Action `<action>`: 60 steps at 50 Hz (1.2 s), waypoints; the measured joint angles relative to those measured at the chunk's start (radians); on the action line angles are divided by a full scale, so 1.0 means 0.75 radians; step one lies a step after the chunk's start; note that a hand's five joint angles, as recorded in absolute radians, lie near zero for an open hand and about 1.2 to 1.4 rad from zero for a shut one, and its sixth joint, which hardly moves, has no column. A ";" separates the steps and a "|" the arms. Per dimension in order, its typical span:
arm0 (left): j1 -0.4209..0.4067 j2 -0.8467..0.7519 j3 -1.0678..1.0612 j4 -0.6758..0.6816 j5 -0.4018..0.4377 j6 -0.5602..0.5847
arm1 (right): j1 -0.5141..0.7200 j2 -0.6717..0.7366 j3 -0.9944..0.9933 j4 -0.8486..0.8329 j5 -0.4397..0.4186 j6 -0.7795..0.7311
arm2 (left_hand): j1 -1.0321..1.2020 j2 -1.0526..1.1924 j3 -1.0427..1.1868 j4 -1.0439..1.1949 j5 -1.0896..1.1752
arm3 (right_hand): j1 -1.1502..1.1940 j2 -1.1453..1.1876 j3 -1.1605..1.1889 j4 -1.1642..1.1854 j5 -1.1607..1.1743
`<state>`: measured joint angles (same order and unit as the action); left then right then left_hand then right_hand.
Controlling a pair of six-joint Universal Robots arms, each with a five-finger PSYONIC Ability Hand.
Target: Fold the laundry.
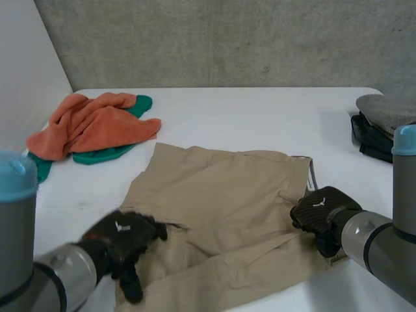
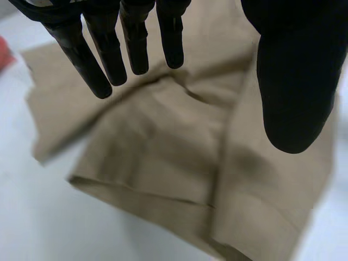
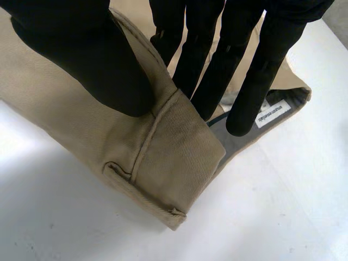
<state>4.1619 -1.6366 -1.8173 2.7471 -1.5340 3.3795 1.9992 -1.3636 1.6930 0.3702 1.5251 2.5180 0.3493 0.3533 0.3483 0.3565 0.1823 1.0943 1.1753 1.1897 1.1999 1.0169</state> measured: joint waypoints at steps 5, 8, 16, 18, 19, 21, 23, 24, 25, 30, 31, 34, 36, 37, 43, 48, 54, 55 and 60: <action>-0.045 -0.072 -0.052 -0.005 -0.011 0.002 | -0.012 -0.029 -0.004 0.004 -0.003 0.023 | 0.163 0.149 0.149 0.143 0.143 | 0.000 0.000 0.000 0.000 0.000; -0.076 -0.125 -0.052 -0.008 -0.040 0.007 | -0.023 -0.043 -0.006 0.005 -0.004 0.027 | 0.390 0.351 0.357 0.351 0.349 | 0.000 0.000 0.000 0.000 0.000; -0.129 -0.179 -0.035 -0.015 -0.120 0.005 | -0.055 -0.062 -0.003 0.035 -0.013 0.009 | 1.062 1.115 1.110 1.112 1.078 | 0.000 0.000 0.000 0.000 0.000; -0.141 -0.155 -0.035 -0.026 -0.122 0.008 | -0.064 -0.063 0.008 0.078 -0.025 -0.033 | 1.062 1.121 1.115 1.114 1.078 | 0.000 0.000 0.000 0.000 0.000; -0.148 -0.140 -0.036 -0.034 -0.117 0.011 | -0.070 -0.063 0.015 0.105 -0.032 -0.063 | 1.062 1.121 1.115 1.114 1.078 | 0.000 0.000 0.000 0.000 0.000; -0.162 -0.114 -0.041 -0.058 -0.101 0.026 | -0.085 -0.062 0.033 0.168 -0.045 -0.135 | 1.062 1.121 1.115 1.114 1.078 | 0.000 0.000 0.000 0.000 0.000; -0.179 -0.082 -0.050 -0.108 -0.069 0.062 | -0.113 -0.062 0.061 0.277 -0.064 -0.265 | 1.062 1.121 1.115 1.114 1.078 | 0.000 0.000 0.000 0.000 0.000; -0.185 -0.072 -0.053 -0.130 -0.056 0.078 | -0.123 -0.062 0.071 0.315 -0.070 -0.312 | 1.062 1.121 1.115 1.114 1.078 | 0.000 0.000 0.000 0.000 0.000; -0.188 -0.067 -0.055 -0.144 -0.049 0.088 | -0.131 -0.062 0.078 0.344 -0.075 -0.349 | 1.062 1.121 1.115 1.114 1.078 | 0.000 0.000 0.000 0.000 0.000; -0.195 -0.069 -0.047 -0.307 -0.007 0.203 | -0.184 -0.056 0.104 0.477 -0.106 -0.574 | 1.062 1.121 1.115 1.114 1.078 | 0.000 0.000 0.000 0.000 0.000; -0.195 -0.076 -0.040 -0.320 -0.007 0.214 | -0.187 -0.054 0.100 0.472 -0.108 -0.578 | 1.062 1.121 1.115 1.114 1.078 | 0.000 0.000 0.000 0.000 0.000; -0.185 -0.134 0.043 -0.341 -0.039 0.267 | -0.187 -0.030 0.054 0.389 -0.112 -0.523 | 1.062 1.123 1.115 1.115 1.078 | 0.000 0.000 0.000 0.000 0.000; -0.177 -0.164 0.097 -0.324 -0.065 0.281 | -0.182 -0.015 0.029 0.341 -0.111 -0.474 | 1.062 1.124 1.117 1.115 1.078 | 0.000 0.000 0.000 0.000 0.000; -0.165 -0.193 0.152 -0.291 -0.094 0.290 | -0.174 0.001 0.002 0.286 -0.108 -0.418 | 1.062 1.124 1.117 1.115 1.078 | 0.000 0.000 0.000 0.000 0.000; -0.092 -0.339 0.424 -0.054 -0.211 0.315 | -0.141 0.084 -0.091 0.042 -0.067 -0.194 | 1.062 1.124 1.119 1.119 1.102 | 0.000 0.000 0.000 0.000 0.008; -0.023 -0.545 0.697 0.276 -0.238 0.383 | -0.117 0.191 -0.145 -0.317 0.035 -0.042 | 1.062 1.125 1.119 1.119 1.101 | 0.000 0.000 0.000 0.000 0.014; 0.008 -0.801 0.943 0.586 -0.227 0.503 | -0.106 0.308 -0.159 -0.750 0.105 -0.010 | 1.062 1.125 1.119 1.120 1.102 | 0.000 0.000 0.000 0.000 0.013; 0.008 -0.801 0.943 0.586 -0.227 0.503 | -0.106 0.308 -0.159 -0.750 0.105 -0.010 | 1.062 1.125 1.119 1.120 1.102 | 0.000 0.000 0.000 0.000 0.013; 0.005 -0.968 1.082 0.735 -0.217 0.568 | -0.105 0.444 -0.183 -1.118 0.119 -0.033 | 0.974 1.016 1.035 1.033 1.021 | -0.456 -0.560 -0.560 -0.566 -0.554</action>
<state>4.1657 -2.3624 -1.0060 3.2980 -1.6969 3.8051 1.9203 -1.0307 1.5560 -0.4684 1.6141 2.4933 1.0801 1.1153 1.1242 1.1316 0.9479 0.7522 0.7552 0.7698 0.7752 0.6016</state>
